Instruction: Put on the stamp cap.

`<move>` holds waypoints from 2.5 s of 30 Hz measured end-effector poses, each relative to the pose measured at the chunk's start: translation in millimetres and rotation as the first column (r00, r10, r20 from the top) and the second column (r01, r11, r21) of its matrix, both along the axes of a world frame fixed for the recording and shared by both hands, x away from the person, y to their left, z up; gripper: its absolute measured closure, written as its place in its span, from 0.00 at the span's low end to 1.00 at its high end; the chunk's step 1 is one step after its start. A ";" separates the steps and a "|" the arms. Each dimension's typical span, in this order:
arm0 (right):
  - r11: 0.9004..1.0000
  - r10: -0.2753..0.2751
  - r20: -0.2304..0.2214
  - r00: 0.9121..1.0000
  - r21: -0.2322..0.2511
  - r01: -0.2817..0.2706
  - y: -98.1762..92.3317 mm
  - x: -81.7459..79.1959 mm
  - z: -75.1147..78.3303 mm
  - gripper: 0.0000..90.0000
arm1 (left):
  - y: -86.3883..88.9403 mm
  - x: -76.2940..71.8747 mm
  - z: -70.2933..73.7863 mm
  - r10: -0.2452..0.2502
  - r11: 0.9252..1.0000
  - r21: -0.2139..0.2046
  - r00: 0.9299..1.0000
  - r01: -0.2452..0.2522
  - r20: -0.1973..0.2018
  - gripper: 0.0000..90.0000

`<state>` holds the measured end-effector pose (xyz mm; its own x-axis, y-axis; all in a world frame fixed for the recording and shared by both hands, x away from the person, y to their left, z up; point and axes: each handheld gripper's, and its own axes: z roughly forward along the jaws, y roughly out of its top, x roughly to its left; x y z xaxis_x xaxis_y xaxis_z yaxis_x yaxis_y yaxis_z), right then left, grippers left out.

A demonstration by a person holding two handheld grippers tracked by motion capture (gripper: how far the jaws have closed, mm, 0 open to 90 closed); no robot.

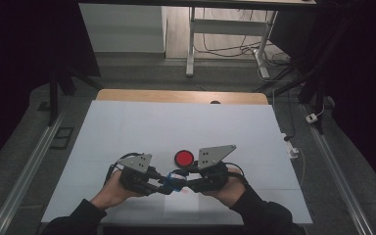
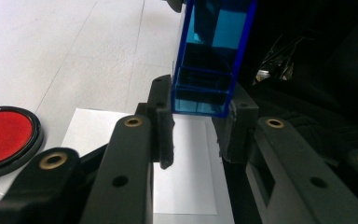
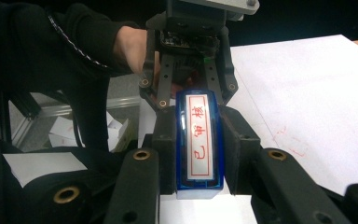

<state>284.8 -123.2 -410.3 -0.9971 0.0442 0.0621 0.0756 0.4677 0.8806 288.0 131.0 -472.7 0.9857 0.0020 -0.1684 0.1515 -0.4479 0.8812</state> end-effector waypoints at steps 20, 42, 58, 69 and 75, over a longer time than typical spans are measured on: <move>0.999 -0.005 -0.030 1.000 0.035 0.006 -1.3 1.7 -2.3 0.78 | -0.7 -2.4 1.0 0.007 1.000 -0.015 1.000 -0.007 0.013 0.71; 0.999 -0.052 -0.006 0.999 0.004 0.052 -4.3 2.9 -2.5 0.78 | 3.5 -9.0 4.9 0.188 0.977 0.095 0.982 -0.190 0.029 0.37; 0.995 -0.092 0.009 0.996 -0.025 0.093 -7.1 3.0 -4.4 0.78 | 18.8 -21.6 10.6 0.350 0.922 0.161 0.936 -0.352 0.043 0.20; 0.992 -0.120 0.006 0.993 -0.038 0.120 -10.3 4.1 -5.6 0.78 | 33.2 -35.5 11.8 0.444 0.881 0.173 0.896 -0.441 0.027 0.09; 0.990 -0.134 0.004 0.991 -0.049 0.134 -11.6 4.6 -5.7 0.78 | 44.7 -45.1 10.4 0.489 0.856 0.182 0.872 -0.483 0.015 0.07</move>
<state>289.3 -134.8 -416.0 -0.9820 0.1803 0.0564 0.1403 0.4961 0.8569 242.9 175.7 -462.4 0.8460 0.5115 -0.1504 0.4156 -0.4560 0.7869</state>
